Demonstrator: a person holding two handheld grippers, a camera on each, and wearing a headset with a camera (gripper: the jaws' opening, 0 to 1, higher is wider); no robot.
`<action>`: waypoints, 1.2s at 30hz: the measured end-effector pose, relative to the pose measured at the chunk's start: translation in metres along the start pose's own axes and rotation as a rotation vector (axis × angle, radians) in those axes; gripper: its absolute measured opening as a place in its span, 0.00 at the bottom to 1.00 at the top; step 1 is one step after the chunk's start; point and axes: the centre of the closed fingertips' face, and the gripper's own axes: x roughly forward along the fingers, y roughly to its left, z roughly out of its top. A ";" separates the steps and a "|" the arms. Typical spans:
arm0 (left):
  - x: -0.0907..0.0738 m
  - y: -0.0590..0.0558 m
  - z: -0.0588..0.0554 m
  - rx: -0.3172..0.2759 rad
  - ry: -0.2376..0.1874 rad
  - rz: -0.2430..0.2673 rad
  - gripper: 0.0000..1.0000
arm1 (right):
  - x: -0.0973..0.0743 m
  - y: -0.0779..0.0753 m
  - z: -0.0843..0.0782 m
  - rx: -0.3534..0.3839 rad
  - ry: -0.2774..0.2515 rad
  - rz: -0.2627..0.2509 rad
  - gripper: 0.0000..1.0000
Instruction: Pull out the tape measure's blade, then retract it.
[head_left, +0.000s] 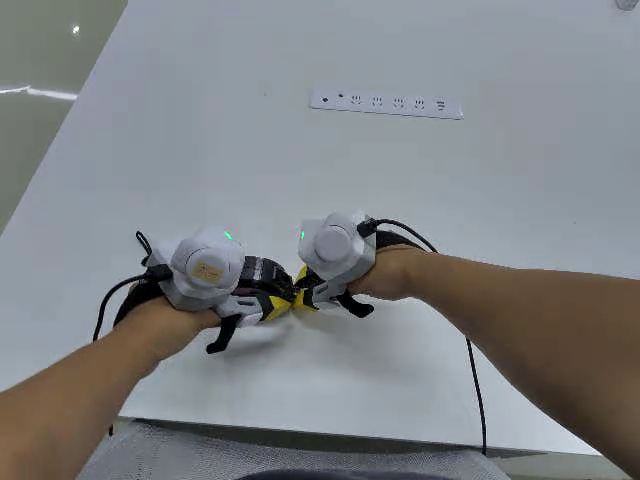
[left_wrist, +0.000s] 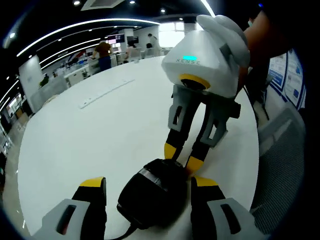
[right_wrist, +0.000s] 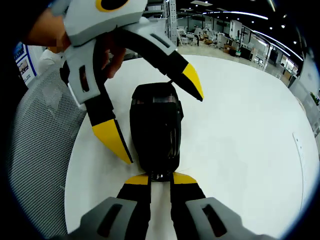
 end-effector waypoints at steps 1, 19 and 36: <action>0.000 0.001 0.001 0.025 0.010 -0.020 0.65 | 0.000 0.000 0.000 -0.001 0.001 0.000 0.13; 0.011 -0.026 -0.002 0.344 0.170 -0.326 0.37 | 0.000 -0.001 0.000 0.008 -0.005 0.002 0.13; 0.009 -0.029 -0.004 0.367 0.163 -0.346 0.36 | -0.002 0.000 -0.002 0.010 0.010 -0.005 0.12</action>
